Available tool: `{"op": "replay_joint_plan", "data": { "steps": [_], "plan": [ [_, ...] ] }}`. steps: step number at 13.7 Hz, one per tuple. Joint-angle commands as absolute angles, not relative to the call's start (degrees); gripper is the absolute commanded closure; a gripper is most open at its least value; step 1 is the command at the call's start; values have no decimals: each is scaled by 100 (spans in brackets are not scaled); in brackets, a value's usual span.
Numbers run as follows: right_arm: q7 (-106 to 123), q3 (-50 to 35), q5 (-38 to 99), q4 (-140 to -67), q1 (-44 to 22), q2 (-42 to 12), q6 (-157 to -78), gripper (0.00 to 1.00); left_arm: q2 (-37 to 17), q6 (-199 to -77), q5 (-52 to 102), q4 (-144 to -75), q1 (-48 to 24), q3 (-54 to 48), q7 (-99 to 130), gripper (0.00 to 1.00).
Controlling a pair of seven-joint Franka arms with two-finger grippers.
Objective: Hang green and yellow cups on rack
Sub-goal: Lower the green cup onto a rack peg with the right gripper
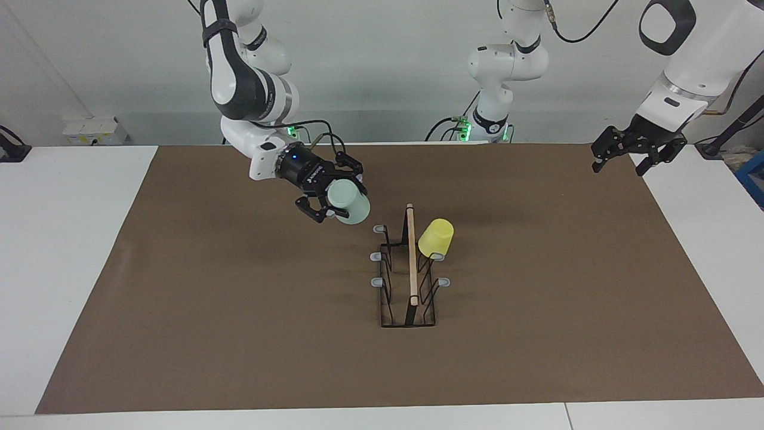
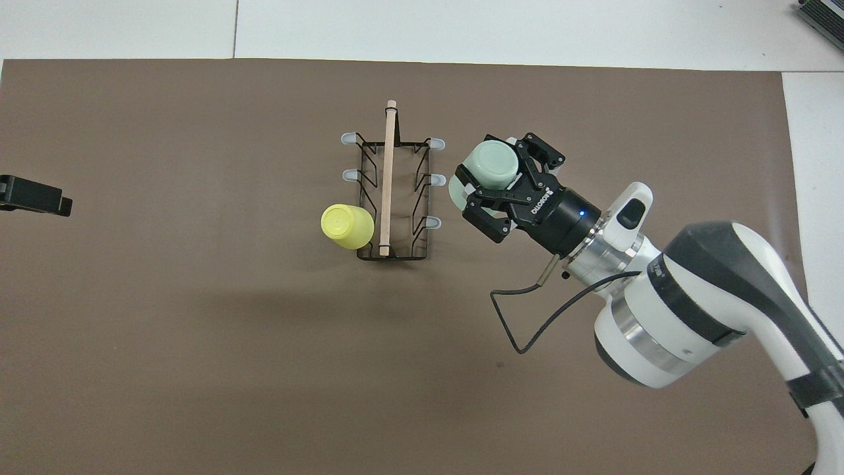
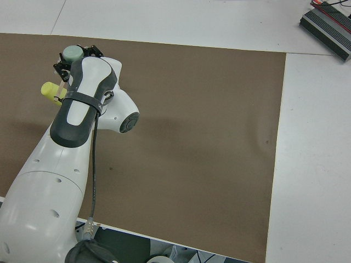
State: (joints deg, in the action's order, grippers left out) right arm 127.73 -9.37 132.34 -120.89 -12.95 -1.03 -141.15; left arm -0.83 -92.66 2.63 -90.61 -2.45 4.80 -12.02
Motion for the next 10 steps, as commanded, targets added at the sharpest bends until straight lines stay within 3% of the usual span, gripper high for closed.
{"op": "replay_joint_plan", "data": {
  "steps": [1,10],
  "plan": [
    [13157,-932,13632,-12103,-1537,-141,-14414,100,-97,-9193,281,-8982,-52,211,-1248,0],
    [14554,-923,14668,-12243,-1925,-712,-14344,100,-35,-9193,290,-9123,-53,202,-1248,0]
  ]
}}
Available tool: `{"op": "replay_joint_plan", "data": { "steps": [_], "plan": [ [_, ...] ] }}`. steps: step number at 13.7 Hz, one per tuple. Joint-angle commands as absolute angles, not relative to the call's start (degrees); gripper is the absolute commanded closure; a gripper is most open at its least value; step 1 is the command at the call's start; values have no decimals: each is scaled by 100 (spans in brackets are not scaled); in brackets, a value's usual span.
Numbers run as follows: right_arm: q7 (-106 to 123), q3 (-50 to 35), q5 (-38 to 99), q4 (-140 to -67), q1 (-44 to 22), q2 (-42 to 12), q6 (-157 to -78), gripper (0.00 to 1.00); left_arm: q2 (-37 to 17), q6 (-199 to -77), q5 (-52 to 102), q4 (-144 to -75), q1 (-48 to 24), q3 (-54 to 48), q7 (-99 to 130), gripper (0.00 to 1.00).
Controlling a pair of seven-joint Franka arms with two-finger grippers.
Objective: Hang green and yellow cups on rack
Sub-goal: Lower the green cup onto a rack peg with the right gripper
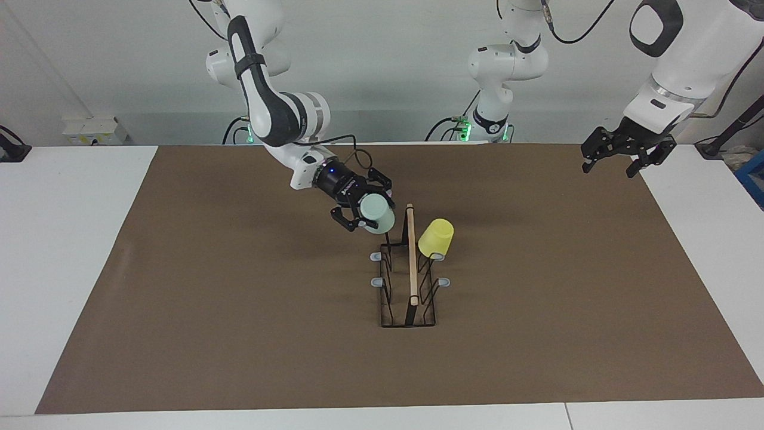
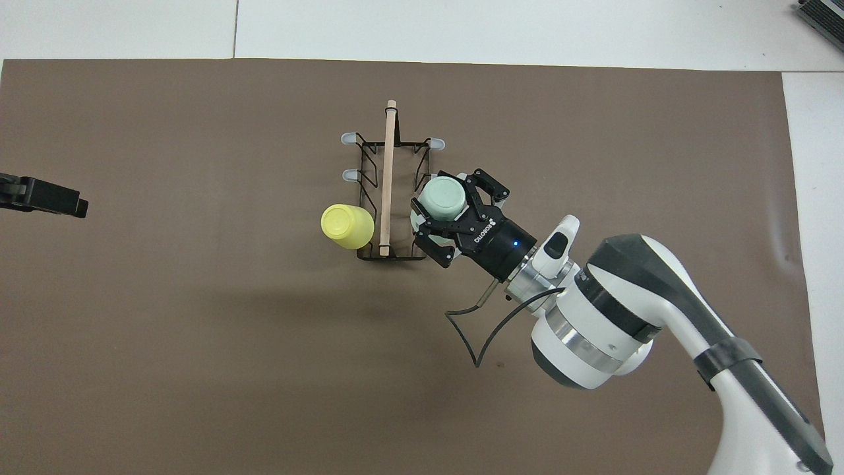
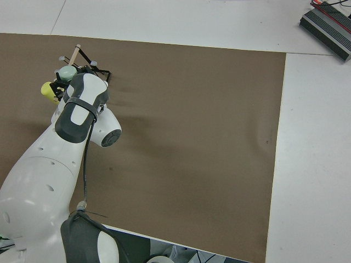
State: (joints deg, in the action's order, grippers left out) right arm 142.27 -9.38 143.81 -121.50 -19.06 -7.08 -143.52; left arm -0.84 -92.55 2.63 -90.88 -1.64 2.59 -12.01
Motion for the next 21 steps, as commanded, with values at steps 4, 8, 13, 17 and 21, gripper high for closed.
{"op": "replay_joint_plan", "data": {
  "steps": [4,8,13,17,21],
  "plan": [
    [14862,-932,14923,-12375,-1934,-817,-14256,100,-44,-9193,290,-9123,-44,202,-1248,0],
    [15327,-932,15283,-12384,-1977,-1195,-13782,100,-35,-9193,290,-9123,-44,202,-1248,0],
    [15618,-923,15539,-12384,-2004,-1468,-13403,100,-44,-9193,290,-9123,-44,202,-1248,0],
    [15609,-923,15530,-12331,-2004,-1468,-13447,96,-35,-9193,290,-9123,-44,202,-1248,0],
    [15601,-923,15513,-12305,-2004,-1468,-13456,31,-44,-9193,290,-9123,-44,202,-1239,0]
  ]
}}
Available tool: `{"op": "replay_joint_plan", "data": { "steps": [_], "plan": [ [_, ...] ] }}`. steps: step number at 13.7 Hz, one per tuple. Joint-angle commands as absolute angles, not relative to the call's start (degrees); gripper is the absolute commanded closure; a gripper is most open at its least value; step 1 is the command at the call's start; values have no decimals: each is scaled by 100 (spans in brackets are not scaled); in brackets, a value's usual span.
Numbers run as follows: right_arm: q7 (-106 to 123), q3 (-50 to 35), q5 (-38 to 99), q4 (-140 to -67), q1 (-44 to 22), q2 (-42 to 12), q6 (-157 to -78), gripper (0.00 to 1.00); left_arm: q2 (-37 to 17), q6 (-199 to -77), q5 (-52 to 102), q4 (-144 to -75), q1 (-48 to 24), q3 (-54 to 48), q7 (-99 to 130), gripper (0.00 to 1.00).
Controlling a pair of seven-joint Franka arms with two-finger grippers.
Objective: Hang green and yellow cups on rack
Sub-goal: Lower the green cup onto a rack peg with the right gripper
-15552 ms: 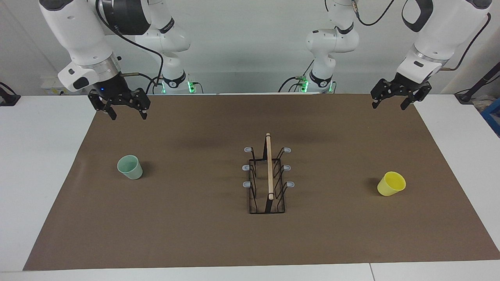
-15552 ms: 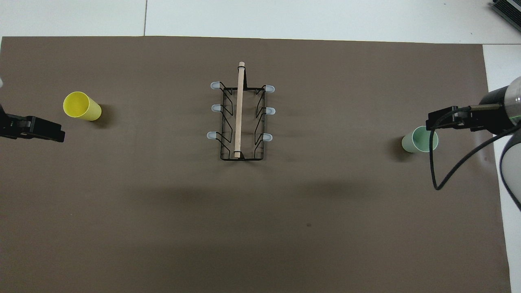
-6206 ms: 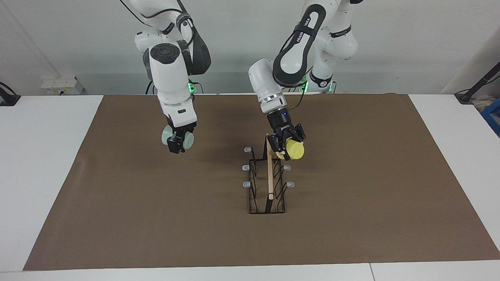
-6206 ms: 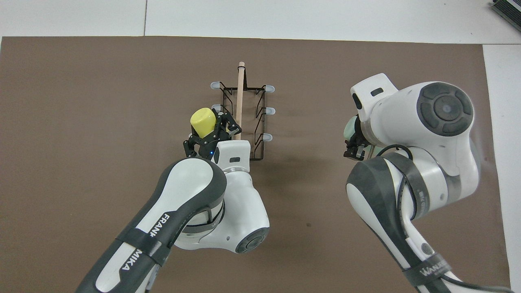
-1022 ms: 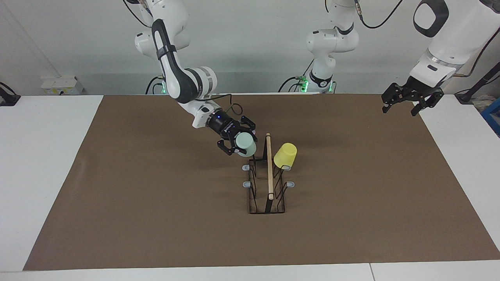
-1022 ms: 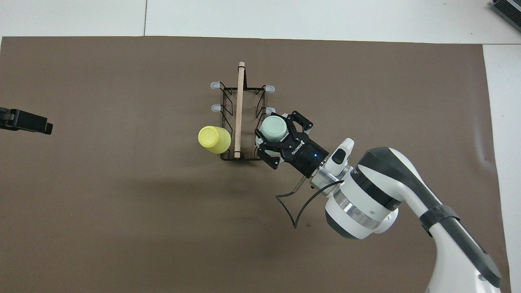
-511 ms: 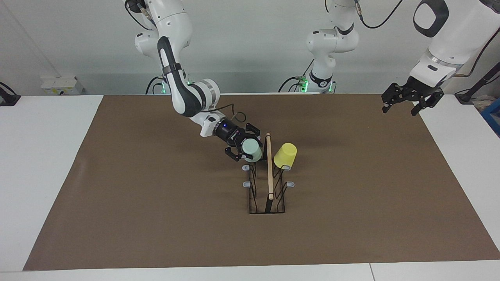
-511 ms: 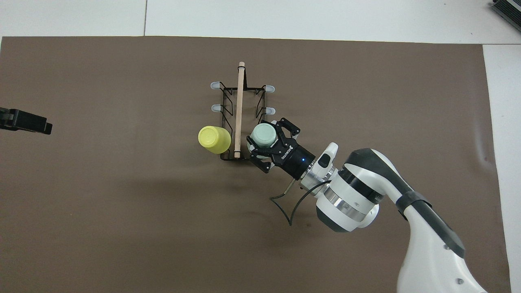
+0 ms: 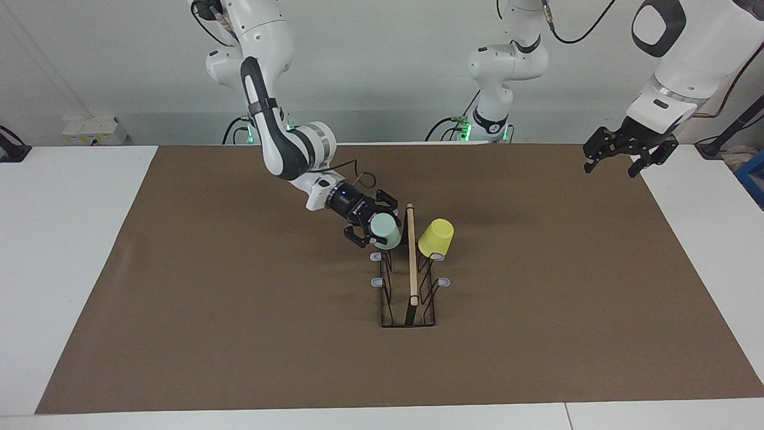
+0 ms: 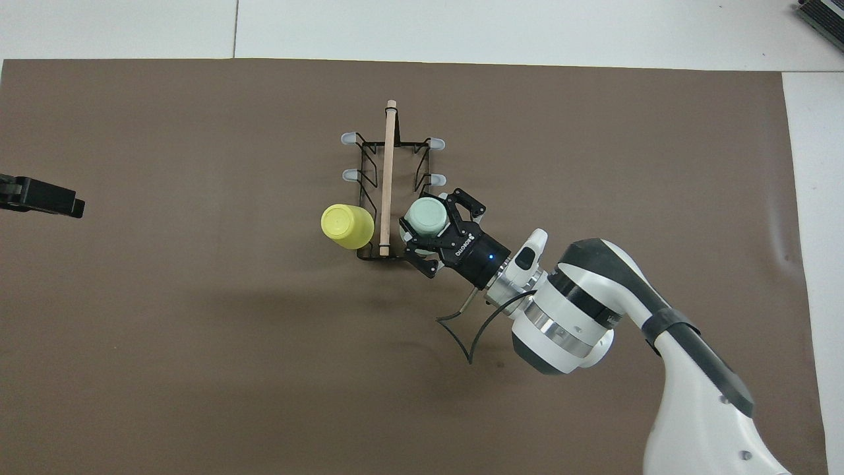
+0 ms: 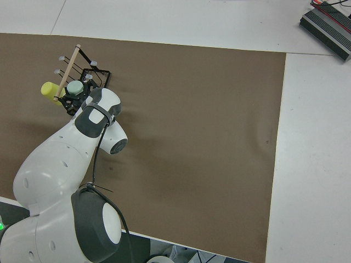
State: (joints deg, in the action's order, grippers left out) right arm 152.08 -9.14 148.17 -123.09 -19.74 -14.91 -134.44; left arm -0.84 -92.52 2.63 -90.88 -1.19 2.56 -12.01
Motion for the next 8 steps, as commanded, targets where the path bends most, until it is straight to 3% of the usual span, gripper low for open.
{"op": "replay_joint_plan", "data": {
  "steps": [1,5,8],
  "plan": [
    [15601,-914,15513,-12287,-2004,-1468,-13456,0,-35,-9193,290,-9123,-44,202,-1248,0],
    [15574,-914,15469,-12147,-1995,-1459,-13727,0,-35,-9193,290,-9123,-44,202,-1239,0],
    [15504,-914,15040,-11647,-1978,-1441,-14604,0,-35,-9193,290,-9123,-44,202,-1248,0]
  ]
}}
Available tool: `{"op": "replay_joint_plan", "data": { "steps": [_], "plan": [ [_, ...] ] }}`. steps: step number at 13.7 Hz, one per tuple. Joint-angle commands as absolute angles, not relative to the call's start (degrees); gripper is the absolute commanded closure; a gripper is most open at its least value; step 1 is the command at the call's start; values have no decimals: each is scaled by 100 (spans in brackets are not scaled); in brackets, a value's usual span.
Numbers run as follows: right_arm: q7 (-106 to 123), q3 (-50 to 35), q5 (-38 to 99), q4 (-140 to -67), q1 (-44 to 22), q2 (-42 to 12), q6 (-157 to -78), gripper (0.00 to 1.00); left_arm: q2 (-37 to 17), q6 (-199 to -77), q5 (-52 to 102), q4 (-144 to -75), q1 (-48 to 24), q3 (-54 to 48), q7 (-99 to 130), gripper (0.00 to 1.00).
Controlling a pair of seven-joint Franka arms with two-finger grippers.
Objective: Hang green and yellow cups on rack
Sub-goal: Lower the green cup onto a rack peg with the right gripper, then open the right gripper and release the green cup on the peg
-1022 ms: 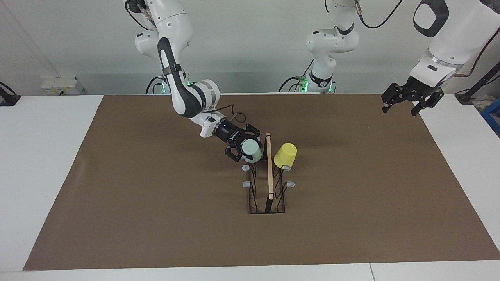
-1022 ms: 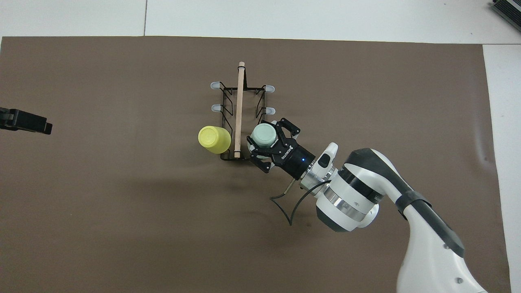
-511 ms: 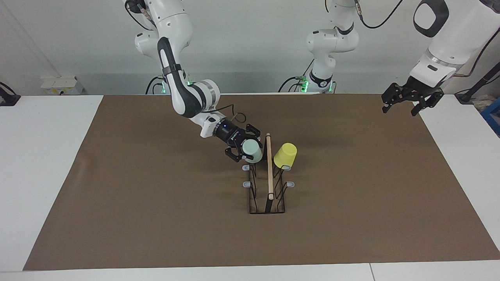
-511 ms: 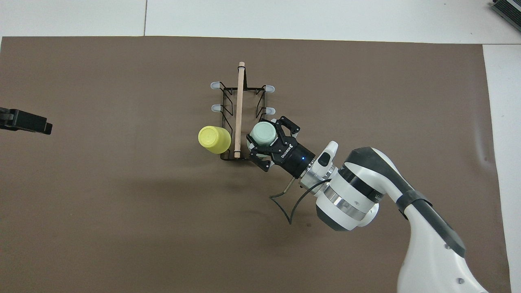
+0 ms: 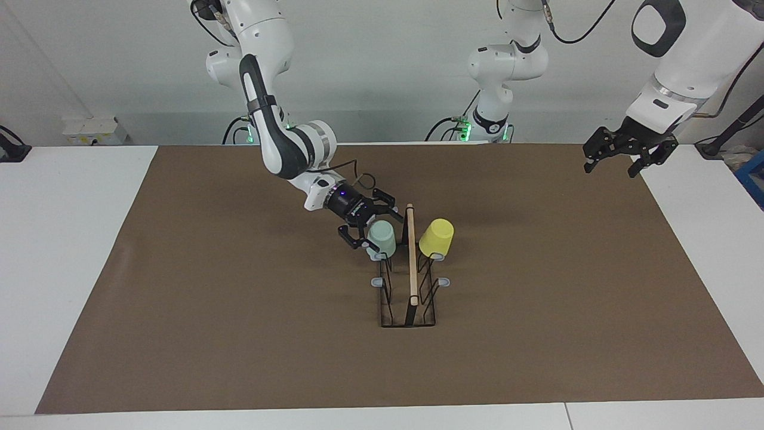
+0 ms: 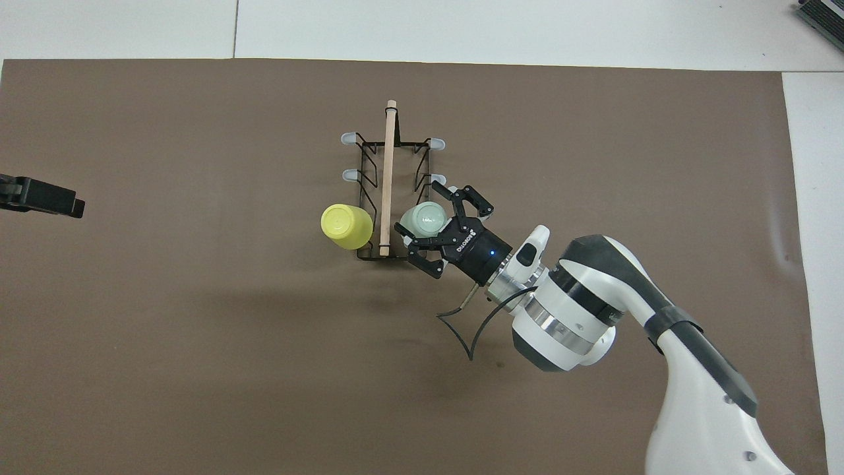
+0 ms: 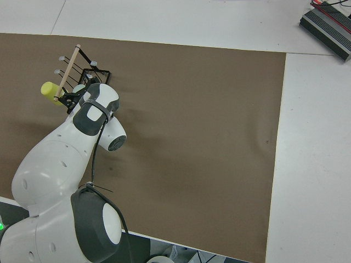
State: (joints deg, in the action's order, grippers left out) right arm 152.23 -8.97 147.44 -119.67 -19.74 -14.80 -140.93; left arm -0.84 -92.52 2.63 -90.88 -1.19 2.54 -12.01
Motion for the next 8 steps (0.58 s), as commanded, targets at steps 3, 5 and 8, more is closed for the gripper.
{"op": "replay_joint_plan", "data": {
  "steps": [3,5,8],
  "plan": [
    [14996,-923,14477,-11286,-1986,-1406,-15116,0,-35,-9193,290,-9123,-53,202,-1239,0],
    [14662,-923,14012,-11137,-1960,-1406,-15196,0,-35,-9193,290,-9123,-44,202,-1248,0],
    [14003,-818,12864,-10847,-1872,-1406,-15214,0,-35,-9193,290,-9123,-53,202,-1248,0]
  ]
}}
